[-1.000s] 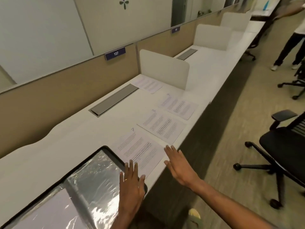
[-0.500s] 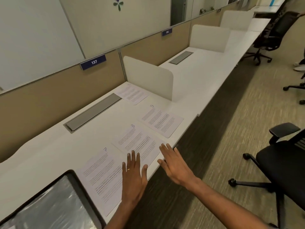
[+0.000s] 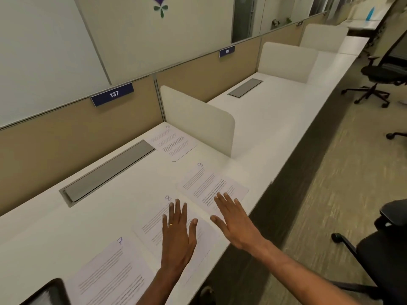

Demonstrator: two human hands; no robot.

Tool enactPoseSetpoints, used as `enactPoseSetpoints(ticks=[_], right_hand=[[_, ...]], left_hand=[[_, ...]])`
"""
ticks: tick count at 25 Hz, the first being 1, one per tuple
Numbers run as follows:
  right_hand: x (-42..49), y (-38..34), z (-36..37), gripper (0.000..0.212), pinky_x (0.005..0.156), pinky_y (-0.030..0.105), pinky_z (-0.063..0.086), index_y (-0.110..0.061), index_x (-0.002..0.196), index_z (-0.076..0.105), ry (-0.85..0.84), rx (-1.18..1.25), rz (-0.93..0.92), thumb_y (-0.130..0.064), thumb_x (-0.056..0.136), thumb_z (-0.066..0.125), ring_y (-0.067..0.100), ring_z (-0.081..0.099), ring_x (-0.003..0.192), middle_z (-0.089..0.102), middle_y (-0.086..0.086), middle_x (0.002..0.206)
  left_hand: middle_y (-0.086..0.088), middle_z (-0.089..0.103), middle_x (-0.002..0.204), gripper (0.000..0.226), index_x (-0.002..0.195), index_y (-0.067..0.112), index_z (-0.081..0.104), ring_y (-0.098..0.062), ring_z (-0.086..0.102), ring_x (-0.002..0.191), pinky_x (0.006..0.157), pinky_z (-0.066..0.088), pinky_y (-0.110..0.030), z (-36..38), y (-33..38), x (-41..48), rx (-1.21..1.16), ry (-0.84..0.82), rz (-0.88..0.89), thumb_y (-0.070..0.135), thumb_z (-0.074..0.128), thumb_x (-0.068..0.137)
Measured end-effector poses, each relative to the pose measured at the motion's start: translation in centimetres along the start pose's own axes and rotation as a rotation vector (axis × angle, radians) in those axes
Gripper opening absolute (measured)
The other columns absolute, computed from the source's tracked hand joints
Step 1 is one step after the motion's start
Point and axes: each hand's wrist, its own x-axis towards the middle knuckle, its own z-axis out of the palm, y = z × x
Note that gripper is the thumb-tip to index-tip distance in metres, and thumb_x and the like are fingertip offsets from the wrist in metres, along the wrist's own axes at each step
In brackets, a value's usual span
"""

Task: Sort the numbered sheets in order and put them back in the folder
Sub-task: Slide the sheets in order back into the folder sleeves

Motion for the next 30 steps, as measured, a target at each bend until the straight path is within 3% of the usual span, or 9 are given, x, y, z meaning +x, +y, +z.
enactPoseSetpoints(ticks=[2,5,8,13,18,24,27,30], right_hand=[[2.8,1.1,-1.0,0.081,0.126,0.038,-0.012,-0.032,0.162,-0.005,-0.027,-0.012,0.006,-0.076,0.095,0.006,0.007,-0.021,0.152,-0.018,-0.016,0.166],[7.3,2.5,-2.7,0.079,0.127,0.038,-0.011,-0.032,0.162,-0.006,-0.022,-0.041,0.005,-0.074,0.096,0.007,0.006,-0.022,0.152,-0.02,-0.018,0.164],[11.2,3.3,-3.3,0.073,0.127,0.036,-0.01,-0.029,0.163,-0.003,-0.019,-0.028,-0.019,-0.067,0.103,0.016,0.004,-0.019,0.153,-0.015,-0.016,0.167],[18.5,4.6,-3.5,0.073,0.128,0.037,-0.004,-0.023,0.164,0.002,-0.04,0.038,-0.105,-0.063,0.104,0.017,0.005,-0.014,0.155,-0.007,-0.01,0.169],[28.3,6.1,-3.7,0.092,0.129,0.04,0.0,-0.019,0.164,0.007,-0.061,0.114,-0.205,-0.078,0.093,0.0,0.01,-0.009,0.157,-0.002,-0.004,0.171],[40.6,8.8,-3.4,0.077,0.129,0.043,0.003,-0.013,0.163,0.009,-0.173,0.115,-0.265,-0.062,0.105,0.02,0.018,-0.003,0.158,0.002,0.003,0.171],[45.8,9.7,-3.0,0.089,0.128,0.042,0.004,-0.01,0.163,0.013,-0.174,0.125,-0.293,-0.07,0.097,0.009,0.023,0.003,0.158,0.006,0.007,0.171],[50.1,10.2,-1.9,0.092,0.126,0.038,0.002,-0.01,0.162,0.015,-0.168,0.177,-0.29,-0.071,0.093,0.009,0.023,0.004,0.158,0.007,0.008,0.171]], left_hand=[[0.0,0.006,0.17,0.075,0.162,0.025,0.021,-0.025,0.008,0.158,0.127,-0.01,-0.04,0.7,0.0,3.7,-0.041,0.001,-0.019,0.069,0.018,0.102],[0.001,0.001,0.17,0.084,0.161,0.027,0.015,-0.019,-0.002,0.158,0.128,-0.002,-0.049,0.9,0.7,8.3,-0.084,0.021,-0.009,0.076,0.0,0.096],[0.002,-0.005,0.17,0.091,0.163,0.025,0.012,-0.013,-0.012,0.156,0.127,-0.008,-0.043,0.2,0.9,11.9,-0.132,0.018,-0.024,0.078,-0.007,0.092],[0.0,-0.002,0.171,0.085,0.163,0.02,0.016,-0.013,-0.012,0.157,0.127,-0.007,-0.042,0.6,-0.1,18.1,-0.122,0.05,-0.059,0.071,-0.002,0.097],[-0.001,-0.003,0.171,0.078,0.163,0.02,0.016,-0.015,-0.012,0.157,0.127,-0.007,-0.043,3.2,-2.2,24.4,-0.007,0.022,-0.143,0.065,0.005,0.1],[-0.004,0.009,0.169,0.077,0.16,0.013,0.028,-0.021,0.001,0.158,0.127,0.006,-0.052,7.7,-3.7,32.6,0.04,0.047,-0.305,0.059,0.01,0.102],[-0.006,0.011,0.169,0.074,0.16,0.011,0.03,-0.022,0.002,0.157,0.127,0.007,-0.053,9.3,-3.9,35.8,0.054,0.019,-0.37,0.055,0.016,0.102],[-0.006,0.011,0.169,0.081,0.161,0.012,0.027,-0.023,0.001,0.157,0.126,0.003,-0.052,10.9,-4.6,38.4,0.071,-0.031,-0.408,0.061,0.009,0.099]])
